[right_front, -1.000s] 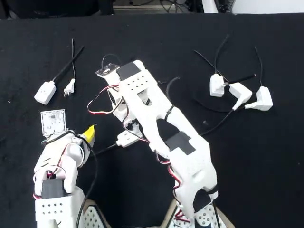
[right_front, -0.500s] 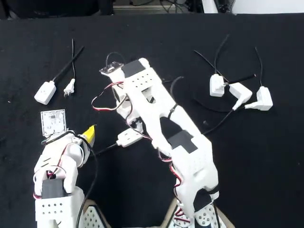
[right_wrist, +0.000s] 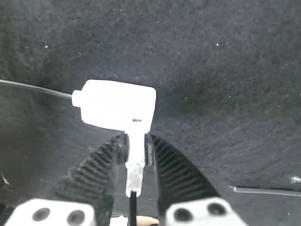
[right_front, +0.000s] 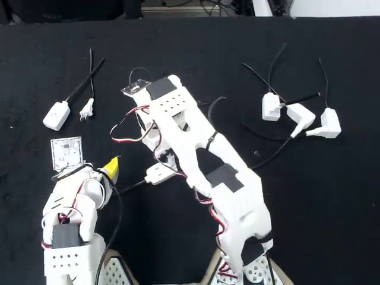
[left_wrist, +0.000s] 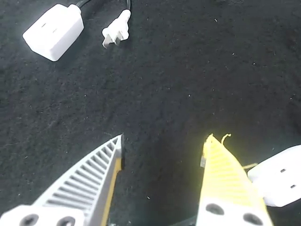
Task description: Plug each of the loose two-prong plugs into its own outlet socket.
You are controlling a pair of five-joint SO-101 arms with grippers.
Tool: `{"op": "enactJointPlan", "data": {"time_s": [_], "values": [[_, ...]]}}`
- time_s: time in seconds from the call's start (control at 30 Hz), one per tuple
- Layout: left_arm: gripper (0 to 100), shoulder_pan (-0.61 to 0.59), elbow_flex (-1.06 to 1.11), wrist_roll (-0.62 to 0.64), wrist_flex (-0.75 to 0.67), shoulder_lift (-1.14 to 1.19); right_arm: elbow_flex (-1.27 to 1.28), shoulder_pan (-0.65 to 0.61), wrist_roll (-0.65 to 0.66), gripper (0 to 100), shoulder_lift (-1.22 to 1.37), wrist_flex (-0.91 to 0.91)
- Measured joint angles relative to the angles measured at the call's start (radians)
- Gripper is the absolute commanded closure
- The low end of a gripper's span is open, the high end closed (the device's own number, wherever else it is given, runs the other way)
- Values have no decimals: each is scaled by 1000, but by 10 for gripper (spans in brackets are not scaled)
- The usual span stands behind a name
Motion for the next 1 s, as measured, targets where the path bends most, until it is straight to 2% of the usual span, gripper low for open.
{"op": "enactJointPlan", "data": {"time_s": [0.6,0.83,1.0], "values": [[729,0,0,0,0,0,-25,-9,8,988,40,0],[729,0,0,0,0,0,166,-91,8,988,-89,-109],[729,0,0,0,0,0,290,-95,8,988,-161,-196]]}}
